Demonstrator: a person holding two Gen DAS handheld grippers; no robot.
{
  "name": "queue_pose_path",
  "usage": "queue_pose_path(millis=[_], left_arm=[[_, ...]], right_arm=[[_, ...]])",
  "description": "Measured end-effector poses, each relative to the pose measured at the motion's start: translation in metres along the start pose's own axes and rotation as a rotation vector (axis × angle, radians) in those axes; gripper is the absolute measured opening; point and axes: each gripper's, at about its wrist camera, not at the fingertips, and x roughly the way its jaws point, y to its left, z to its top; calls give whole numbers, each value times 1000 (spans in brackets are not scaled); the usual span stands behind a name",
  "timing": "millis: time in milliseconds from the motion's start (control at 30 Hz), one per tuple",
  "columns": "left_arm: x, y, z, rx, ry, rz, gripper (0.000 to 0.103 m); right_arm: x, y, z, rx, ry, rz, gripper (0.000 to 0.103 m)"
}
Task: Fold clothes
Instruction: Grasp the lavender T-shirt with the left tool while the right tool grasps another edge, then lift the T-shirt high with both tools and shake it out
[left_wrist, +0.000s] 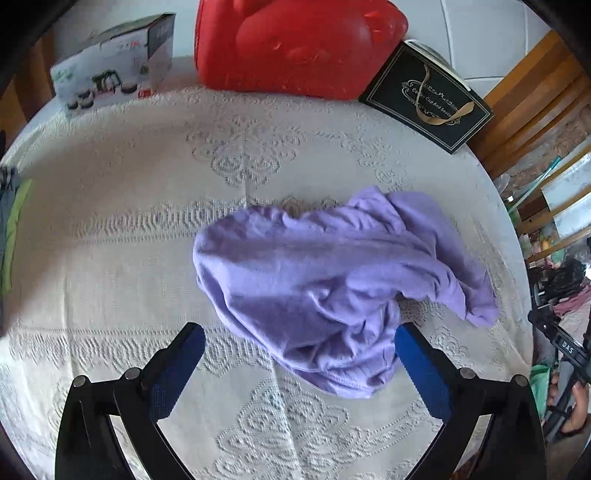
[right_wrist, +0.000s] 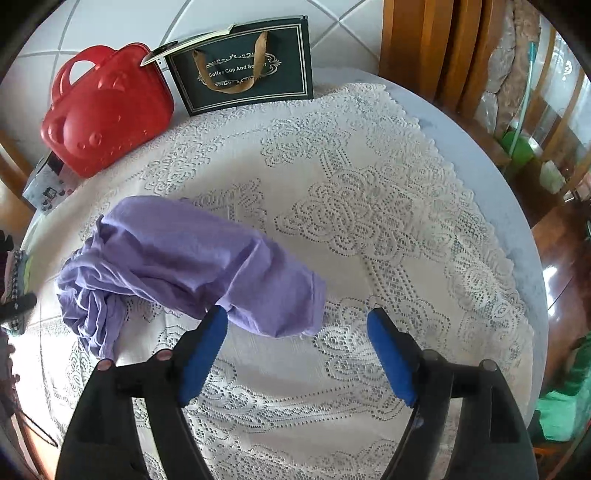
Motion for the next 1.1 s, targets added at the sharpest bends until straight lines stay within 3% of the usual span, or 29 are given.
queue_pose_path(millis=[200,300,433,500,567,633,700,733,767,800,833,900,1100], left_arm=[[20,11,27,20,-33,97,103],[44,21,41,32,-12,147,103],[72,25,47,49,21,141,101],[82,21,46,72,36,138,101],[93,19,43,88,71,135,94],[100,16,39,105,96,163,89],[102,10,37,147,111,208,75],[100,8,37,156,113,210,41],[96,7,38,152,109,190,10],[91,7,38,145,104,168,10],[87,7,38,137,99,147,10],[71,4,41,149,61,140,10],[-8,4,92,163,-122,145,9]], right_arm=[[14,-3,5,4,29,11,78],[21,-5,7,6,44,17,78],[30,-7,10,8,63,24,80],[40,-3,8,-7,99,41,88],[50,9,2,-60,135,69,101],[60,24,-2,-129,150,73,103],[70,35,-6,-170,152,53,103],[78,40,-7,-193,165,35,100],[81,43,-7,-210,166,13,89],[84,46,-7,-228,166,-8,44],[84,48,-5,-236,161,-24,5],[75,48,4,-215,134,-8,4],[-18,62,77,-236,-166,34,4]])
